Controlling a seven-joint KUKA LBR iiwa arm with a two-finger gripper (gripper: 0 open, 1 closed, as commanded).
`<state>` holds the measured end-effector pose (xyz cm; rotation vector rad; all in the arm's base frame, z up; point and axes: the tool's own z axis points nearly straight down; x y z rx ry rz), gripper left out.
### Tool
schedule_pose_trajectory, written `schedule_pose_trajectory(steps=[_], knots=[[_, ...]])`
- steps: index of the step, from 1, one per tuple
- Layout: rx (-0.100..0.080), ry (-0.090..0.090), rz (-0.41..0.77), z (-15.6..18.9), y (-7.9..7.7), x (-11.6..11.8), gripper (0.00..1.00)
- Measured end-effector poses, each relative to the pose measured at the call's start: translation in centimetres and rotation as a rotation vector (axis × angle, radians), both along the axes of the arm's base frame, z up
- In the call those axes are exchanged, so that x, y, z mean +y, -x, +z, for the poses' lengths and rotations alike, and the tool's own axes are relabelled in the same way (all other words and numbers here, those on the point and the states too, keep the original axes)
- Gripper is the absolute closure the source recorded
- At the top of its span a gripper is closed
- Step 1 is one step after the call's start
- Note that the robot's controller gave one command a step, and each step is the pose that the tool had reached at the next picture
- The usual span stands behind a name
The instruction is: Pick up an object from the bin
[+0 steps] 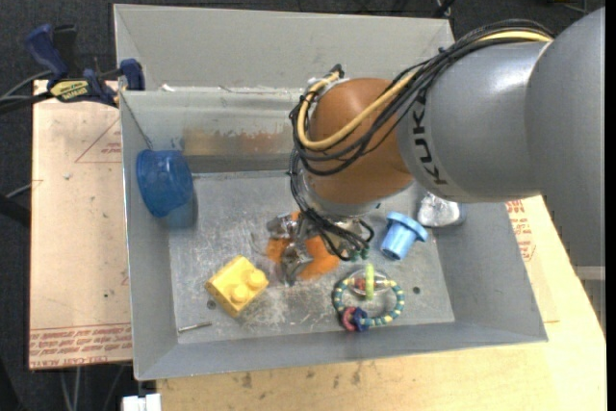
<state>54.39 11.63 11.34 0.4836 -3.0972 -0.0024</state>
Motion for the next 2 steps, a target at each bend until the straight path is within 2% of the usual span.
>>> schedule_pose_trajectory(steps=[1, 2], knots=[[-0.004, 0.0, -0.01, 6.9, 0.1, 1.2, 1.0], [-0.006, -0.001, -0.029, 13.0, -0.5, 1.3, 1.0]])
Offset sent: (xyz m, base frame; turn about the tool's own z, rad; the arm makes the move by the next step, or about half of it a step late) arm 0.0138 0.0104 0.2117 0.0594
